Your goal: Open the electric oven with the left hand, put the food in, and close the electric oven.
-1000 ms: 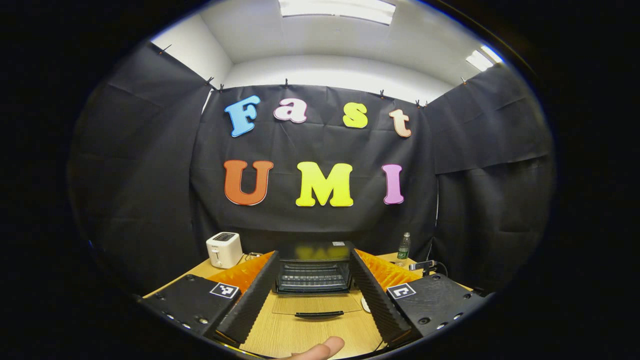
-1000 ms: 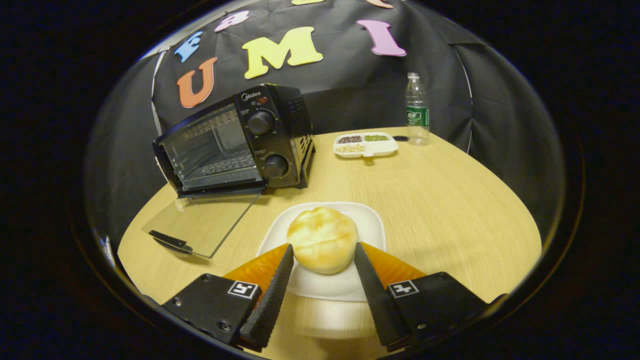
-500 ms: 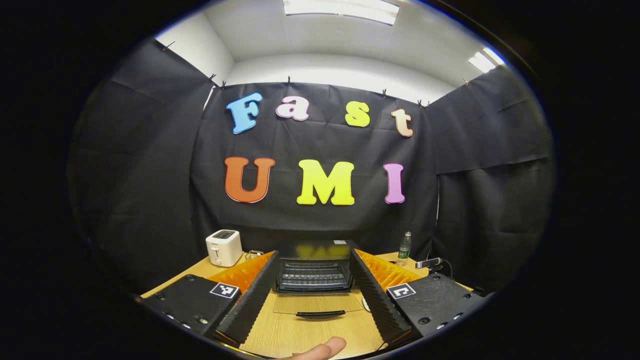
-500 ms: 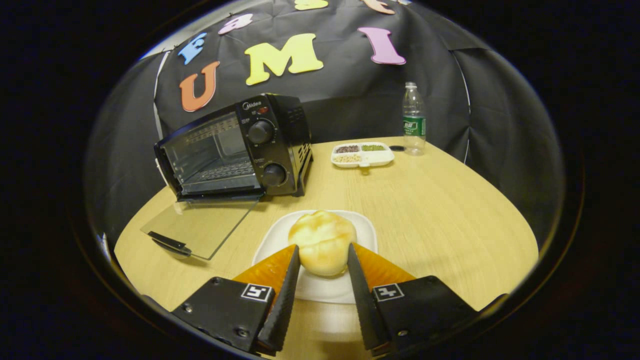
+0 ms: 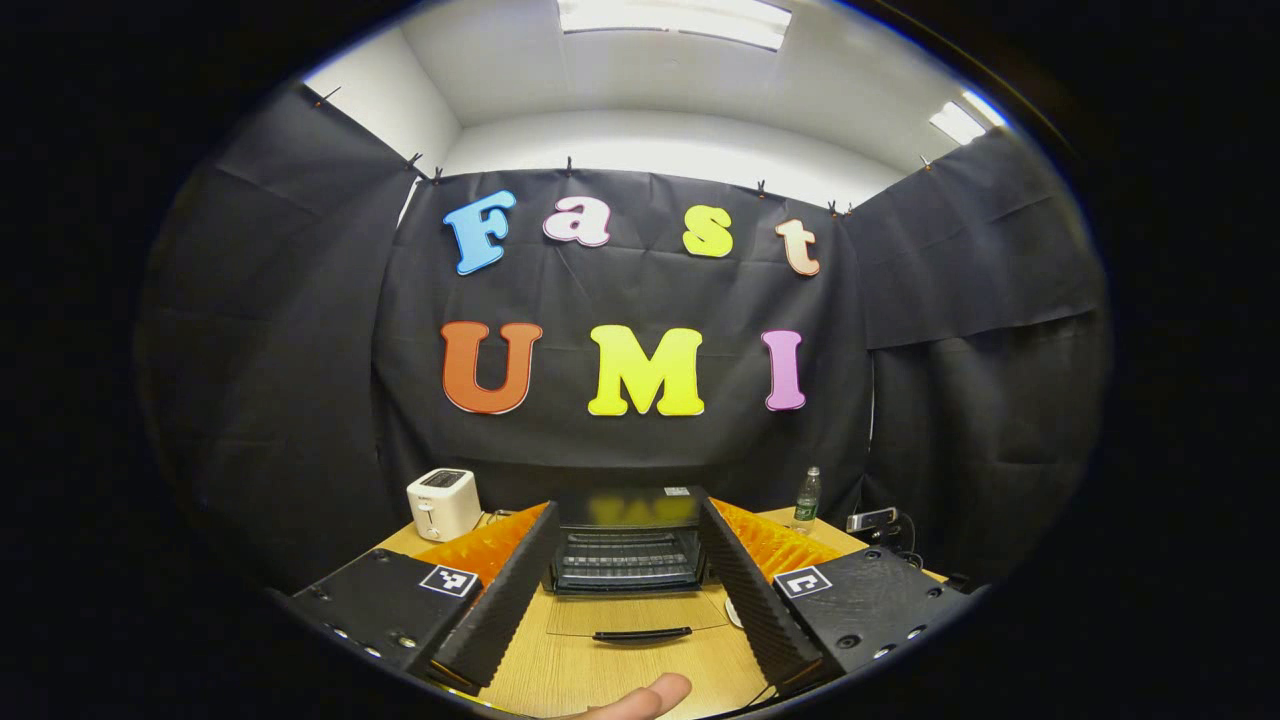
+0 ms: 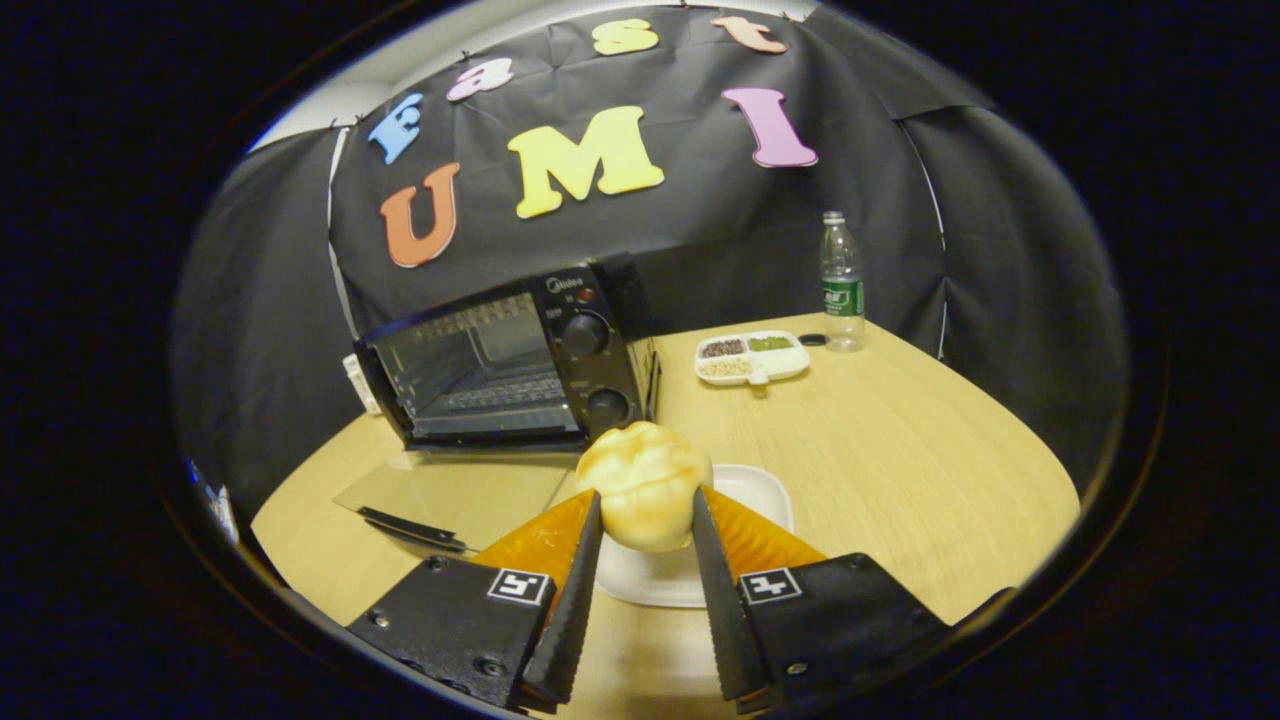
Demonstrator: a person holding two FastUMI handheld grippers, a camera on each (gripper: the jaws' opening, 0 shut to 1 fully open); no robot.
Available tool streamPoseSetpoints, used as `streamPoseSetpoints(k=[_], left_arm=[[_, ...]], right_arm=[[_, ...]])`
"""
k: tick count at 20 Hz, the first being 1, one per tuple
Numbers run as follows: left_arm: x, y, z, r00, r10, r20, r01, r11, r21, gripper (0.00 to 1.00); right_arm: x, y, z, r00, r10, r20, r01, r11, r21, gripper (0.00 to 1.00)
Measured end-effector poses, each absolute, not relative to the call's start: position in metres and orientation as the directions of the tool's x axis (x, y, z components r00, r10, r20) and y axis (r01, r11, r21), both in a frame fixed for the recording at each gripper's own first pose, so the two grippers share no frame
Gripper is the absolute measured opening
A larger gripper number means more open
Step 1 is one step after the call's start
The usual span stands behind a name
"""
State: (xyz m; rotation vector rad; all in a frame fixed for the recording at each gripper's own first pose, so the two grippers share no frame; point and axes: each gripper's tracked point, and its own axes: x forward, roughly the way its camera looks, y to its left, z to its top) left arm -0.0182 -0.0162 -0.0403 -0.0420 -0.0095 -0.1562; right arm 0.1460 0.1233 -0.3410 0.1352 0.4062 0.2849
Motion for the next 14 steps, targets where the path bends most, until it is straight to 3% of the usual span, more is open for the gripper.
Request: streamPoseSetpoints(k=[6, 7, 11, 13, 14], left_arm=[[-0.015, 0.010, -0.030, 0.992, -0.127, 0.021, 0.128, 0.991, -0.038, 0.92], [-0.014, 0.016, -0.029, 0.993, -0.120, 0.021, 0.120, 0.992, -0.038, 0.92], [-0.010, 0.034, -0.028, 0.995, -0.098, 0.023, 0.098, 0.994, -0.036, 0.92], [-0.008, 0.042, -0.030, 0.996, -0.090, 0.016, 0.090, 0.995, -0.037, 0.92], [-0.006, 0.045, -0.033, 0.997, -0.083, 0.009, 0.083, 0.996, -0.039, 0.92]], right_arm=[[0.139, 0.212, -0.296, 0.830, 0.469, -0.302, -0.323, 0.845, 0.426, 0.55], [0.141, 0.225, -0.289, 0.827, 0.484, -0.286, -0.322, 0.825, 0.465, 0.51], [0.164, 0.268, -0.286, 0.841, 0.476, -0.256, -0.239, 0.752, 0.615, 0.55], [0.177, 0.286, -0.296, 0.842, 0.460, -0.281, -0.195, 0.747, 0.636, 0.51], [0.184, 0.295, -0.302, 0.842, 0.452, -0.294, -0.175, 0.745, 0.644, 0.55]])
